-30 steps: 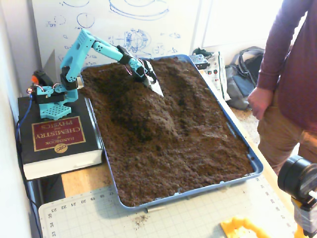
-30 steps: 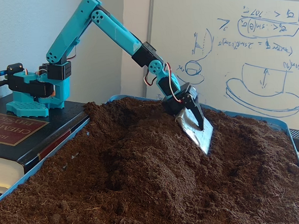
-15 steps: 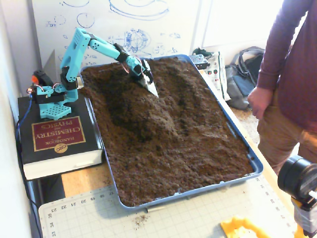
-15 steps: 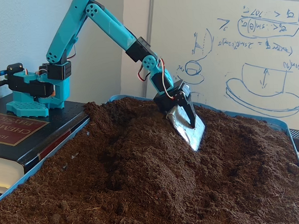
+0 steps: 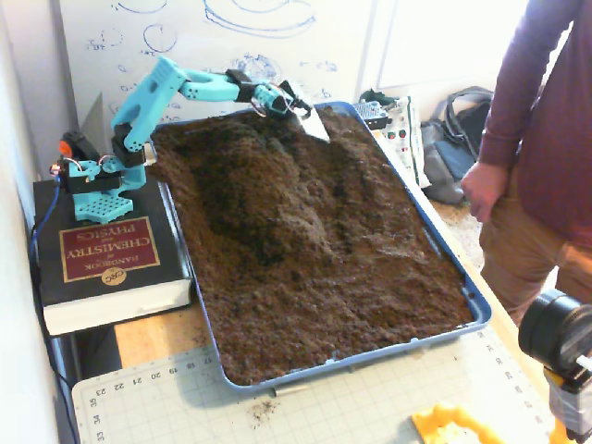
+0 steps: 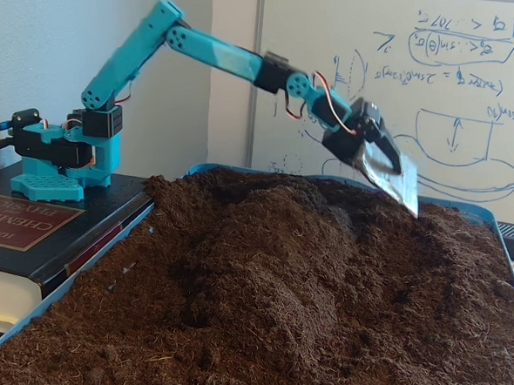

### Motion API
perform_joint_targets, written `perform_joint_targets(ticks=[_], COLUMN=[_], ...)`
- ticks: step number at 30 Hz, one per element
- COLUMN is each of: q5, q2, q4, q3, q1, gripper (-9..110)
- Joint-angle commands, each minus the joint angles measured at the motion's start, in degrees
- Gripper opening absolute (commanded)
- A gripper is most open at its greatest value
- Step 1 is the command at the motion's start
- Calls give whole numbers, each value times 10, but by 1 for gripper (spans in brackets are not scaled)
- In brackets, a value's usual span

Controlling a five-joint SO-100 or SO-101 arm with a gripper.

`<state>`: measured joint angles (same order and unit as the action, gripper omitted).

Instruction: Build a berm.

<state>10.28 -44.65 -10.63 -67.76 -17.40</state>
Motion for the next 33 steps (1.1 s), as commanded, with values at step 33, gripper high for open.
perform_joint_targets(ticks=[33], q5=[-96], q2=[-56], q4=[38], q3=[-156], q1=[37], gripper=[0])
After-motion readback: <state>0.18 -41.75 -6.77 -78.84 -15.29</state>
